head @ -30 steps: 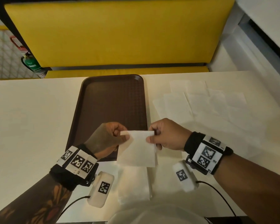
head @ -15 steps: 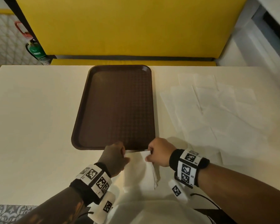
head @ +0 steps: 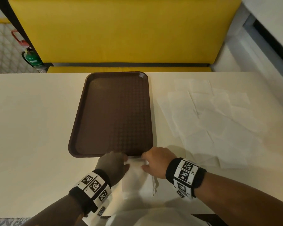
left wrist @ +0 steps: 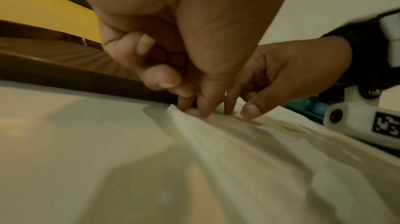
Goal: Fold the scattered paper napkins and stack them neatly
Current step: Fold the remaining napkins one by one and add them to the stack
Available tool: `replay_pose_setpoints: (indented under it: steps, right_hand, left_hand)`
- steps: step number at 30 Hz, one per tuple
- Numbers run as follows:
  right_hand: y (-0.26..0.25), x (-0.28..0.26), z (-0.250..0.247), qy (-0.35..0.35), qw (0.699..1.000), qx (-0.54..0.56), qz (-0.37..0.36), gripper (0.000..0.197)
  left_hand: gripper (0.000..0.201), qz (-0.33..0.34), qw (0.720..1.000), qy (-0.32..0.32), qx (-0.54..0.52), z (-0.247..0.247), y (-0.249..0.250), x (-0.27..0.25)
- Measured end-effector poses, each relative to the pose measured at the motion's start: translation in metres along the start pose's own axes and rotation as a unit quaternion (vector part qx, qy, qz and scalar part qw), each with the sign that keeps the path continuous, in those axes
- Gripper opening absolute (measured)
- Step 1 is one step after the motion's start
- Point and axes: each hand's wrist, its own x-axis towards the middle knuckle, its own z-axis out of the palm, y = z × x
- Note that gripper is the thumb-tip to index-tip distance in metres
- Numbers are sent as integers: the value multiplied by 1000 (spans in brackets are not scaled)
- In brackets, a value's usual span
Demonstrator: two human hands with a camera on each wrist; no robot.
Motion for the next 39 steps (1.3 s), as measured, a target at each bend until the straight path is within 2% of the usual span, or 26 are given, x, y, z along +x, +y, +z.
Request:
replay_pose_setpoints:
  steps: [2,4,7,10,13,19,22,25,28,31,33,37,39]
  right_hand:
    - [4,-2,-8,30,998,55,16,25]
    - [18,-1,-19,89,991,89,49,23]
    - [54,6,-43,143,980,23,138,27]
    - [90,11,-59,119,961,-36,246,48]
    - [109,15,-60,85,952,-43,291,53]
    - [120,17,-61,99,951,-27,293,33]
    - [121,14,-69,95,952,-5,290,31]
    - [121,7,-81,105,952,12,288,20]
    - [118,-1,-94,152,949,63,268,7]
    - [116,-9,-107,202,945,122,226,24]
    - [117,-11,-113,212,948,122,204,24]
    - [116,-1,-102,193,956,39,217,15]
    - [113,6,-89,175,961,56,206,21]
  left_hand:
    - [20,9,1000,0,-30,-9,3,3]
    - [14,22,997,13,-72,-22,8,14]
    - [16,41,989,45,-132,-40,18,37]
    - [15,40,983,84,-158,-53,34,62]
    - [12,35,983,92,-158,-57,50,86]
    - [13,14,978,29,-206,-52,67,118]
    - [12,20,976,23,-214,-49,68,123]
    - [14,27,973,18,-227,-48,73,126]
    - [15,49,970,17,-237,-49,80,129]
    - [15,57,965,21,-254,-51,86,132]
    - [18,57,960,17,-274,-51,88,134]
    - [19,52,957,-10,-285,-46,92,136]
    - [21,43,960,-6,-277,-42,92,136]
